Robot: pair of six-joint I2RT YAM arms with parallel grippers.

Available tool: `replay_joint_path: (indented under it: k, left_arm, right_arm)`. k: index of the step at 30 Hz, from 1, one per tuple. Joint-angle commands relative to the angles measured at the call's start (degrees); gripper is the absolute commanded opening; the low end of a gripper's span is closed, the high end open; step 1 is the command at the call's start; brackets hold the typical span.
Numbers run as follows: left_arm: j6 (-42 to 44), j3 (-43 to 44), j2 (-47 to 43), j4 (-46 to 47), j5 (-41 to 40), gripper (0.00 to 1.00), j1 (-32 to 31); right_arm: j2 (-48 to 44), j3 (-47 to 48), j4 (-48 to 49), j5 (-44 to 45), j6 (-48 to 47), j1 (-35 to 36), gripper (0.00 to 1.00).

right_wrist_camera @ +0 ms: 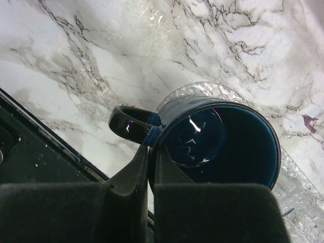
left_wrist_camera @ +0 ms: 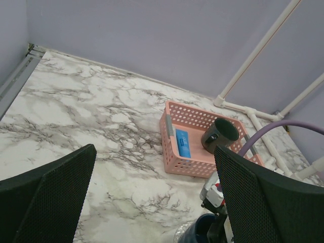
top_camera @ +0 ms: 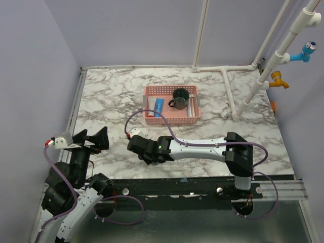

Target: Prepare toiletry sets of a toothbrush and toothpaste on the tray

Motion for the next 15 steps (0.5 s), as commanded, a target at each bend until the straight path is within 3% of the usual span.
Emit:
replay_joint_path:
  k: [1,10,15]
  left_arm:
    - [-0.07,-0.37,0.06,0.9,-0.47,0.99,0.45]
    - [-0.07,-0.37,0.27,0.88,-0.47,0.99,0.39]
    - [-0.07,-0.37,0.32,0.93,-0.47,0.99,0.44]
  right_arm:
    - [0.17,-0.45,1.65,3.23,0.38,0.59,0.01]
    - [-0.07,-0.52,1.83,3.99,0.58,0.63,0.12]
    - [-0.57,-0.29,1.65,4.55,0.64,0.57,0.27]
